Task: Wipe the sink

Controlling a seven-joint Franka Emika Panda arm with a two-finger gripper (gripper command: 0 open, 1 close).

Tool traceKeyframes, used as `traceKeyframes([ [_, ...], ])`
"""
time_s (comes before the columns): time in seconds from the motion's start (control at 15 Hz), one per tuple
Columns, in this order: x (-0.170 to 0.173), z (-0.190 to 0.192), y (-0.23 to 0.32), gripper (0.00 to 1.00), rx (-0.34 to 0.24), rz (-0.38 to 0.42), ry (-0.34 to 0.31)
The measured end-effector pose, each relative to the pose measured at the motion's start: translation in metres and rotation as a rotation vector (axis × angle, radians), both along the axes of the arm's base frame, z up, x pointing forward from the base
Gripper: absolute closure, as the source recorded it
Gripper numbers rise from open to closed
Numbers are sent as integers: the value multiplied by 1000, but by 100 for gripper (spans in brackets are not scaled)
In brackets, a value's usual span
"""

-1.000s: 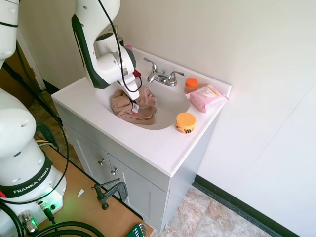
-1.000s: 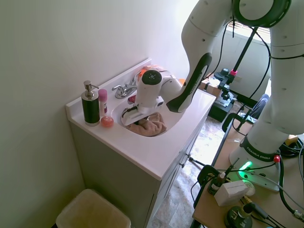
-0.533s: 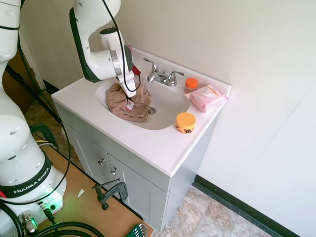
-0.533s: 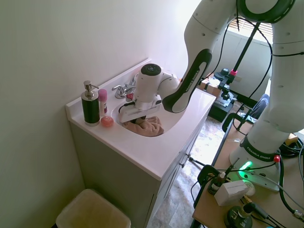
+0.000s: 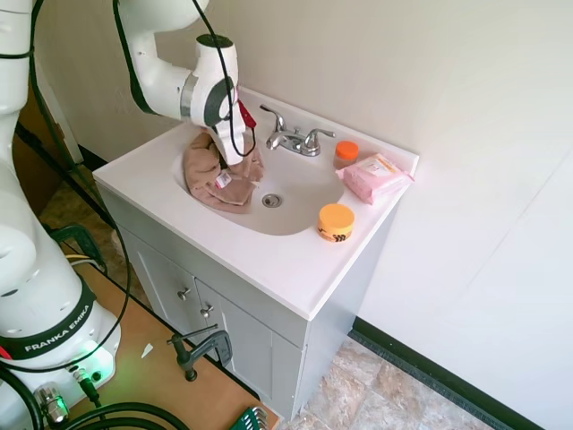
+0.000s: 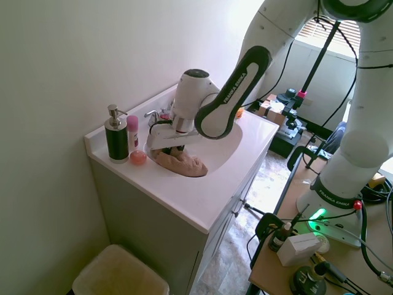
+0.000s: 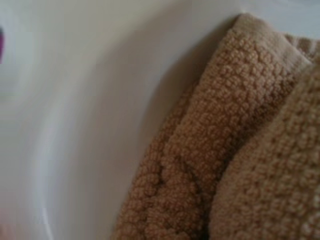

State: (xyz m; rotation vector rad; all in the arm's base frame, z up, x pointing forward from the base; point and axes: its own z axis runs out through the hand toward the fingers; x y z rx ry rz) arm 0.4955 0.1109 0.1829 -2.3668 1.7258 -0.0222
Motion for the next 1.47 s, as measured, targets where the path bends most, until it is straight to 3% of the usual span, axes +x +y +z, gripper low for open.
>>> traceKeyframes([
  [0.27,-21,27,10,100,56,25,-23],
  [0.47,-45,52,31,100,63,105,-64],
  [0.67,-94,66,90,100,33,266,-74],
  [0.8,-120,67,101,100,-3,337,-76],
  [0.93,-128,69,94,100,-36,355,-82],
  [1.2,-138,75,95,100,-45,383,-66],
  [1.27,-142,78,102,0,-46,406,-66],
  [1.47,-150,88,114,0,-53,455,-72],
])
